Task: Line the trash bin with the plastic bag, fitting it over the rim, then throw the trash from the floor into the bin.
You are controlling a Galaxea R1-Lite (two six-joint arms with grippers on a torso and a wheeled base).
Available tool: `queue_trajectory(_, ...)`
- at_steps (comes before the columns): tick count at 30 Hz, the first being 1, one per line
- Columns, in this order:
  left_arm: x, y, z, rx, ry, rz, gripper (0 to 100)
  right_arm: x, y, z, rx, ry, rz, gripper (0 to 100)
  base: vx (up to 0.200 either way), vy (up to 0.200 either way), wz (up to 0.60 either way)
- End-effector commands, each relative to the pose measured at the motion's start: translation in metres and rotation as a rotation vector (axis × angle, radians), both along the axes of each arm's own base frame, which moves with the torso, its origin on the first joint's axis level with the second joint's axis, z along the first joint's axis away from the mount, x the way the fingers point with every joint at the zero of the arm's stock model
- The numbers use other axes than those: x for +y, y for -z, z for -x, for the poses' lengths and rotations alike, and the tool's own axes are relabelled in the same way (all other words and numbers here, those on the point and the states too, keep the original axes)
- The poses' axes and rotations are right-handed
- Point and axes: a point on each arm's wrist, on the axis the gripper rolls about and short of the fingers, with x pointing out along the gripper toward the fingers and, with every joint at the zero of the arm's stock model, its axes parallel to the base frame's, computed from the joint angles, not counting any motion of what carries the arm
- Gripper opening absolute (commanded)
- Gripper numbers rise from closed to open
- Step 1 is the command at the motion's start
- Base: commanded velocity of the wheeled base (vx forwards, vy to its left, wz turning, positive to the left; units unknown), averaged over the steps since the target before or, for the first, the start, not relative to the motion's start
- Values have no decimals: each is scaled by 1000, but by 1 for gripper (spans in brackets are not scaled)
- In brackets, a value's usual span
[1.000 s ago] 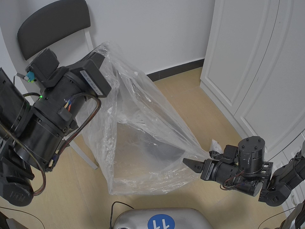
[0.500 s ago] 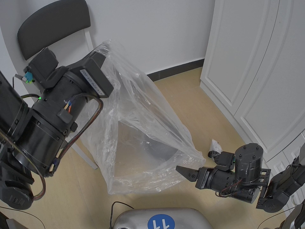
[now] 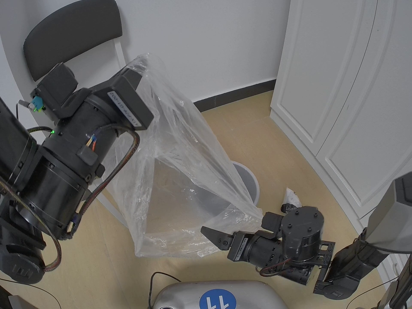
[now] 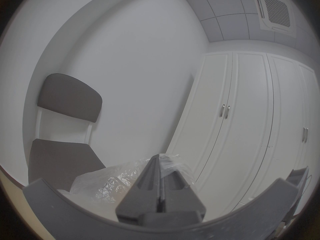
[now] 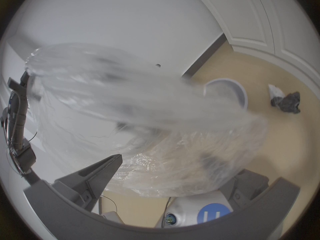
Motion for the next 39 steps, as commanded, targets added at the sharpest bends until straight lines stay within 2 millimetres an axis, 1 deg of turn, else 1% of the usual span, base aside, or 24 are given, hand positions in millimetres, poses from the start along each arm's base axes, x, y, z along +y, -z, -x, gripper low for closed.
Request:
queue_trajectory(1,1,-2,0,-4,-6,7,0,20,18,-1,55,5,-14,100,0,0,0)
queue_trajectory(4,1,-1,0,-2,-5,7,0,31,15,-6,67,68,-83,100,0,0,0)
queue_trajectory(9,0,-1,0,-1,-5,6,0,41,11,-15,76,126,-159,100,0,0,0)
queue_trajectory(13,0,0,0,2,-5,3,0,44,9,-18,96,158,-212,100,0,0,0)
queue_trajectory(17,-2,2,-2,5,-7,0,0,44,9,-18,107,166,-228,100,0,0,0)
queue_trajectory(25,-2,1,-2,4,-8,1,0,44,9,-13,116,155,-224,100,0,0,0)
queue_trajectory(33,-3,3,-5,9,-14,-2,0,50,19,6,143,102,-180,100,0,0,0)
queue_trajectory(39,-3,3,-5,10,-14,-4,0,50,24,3,150,108,-171,100,0,0,0)
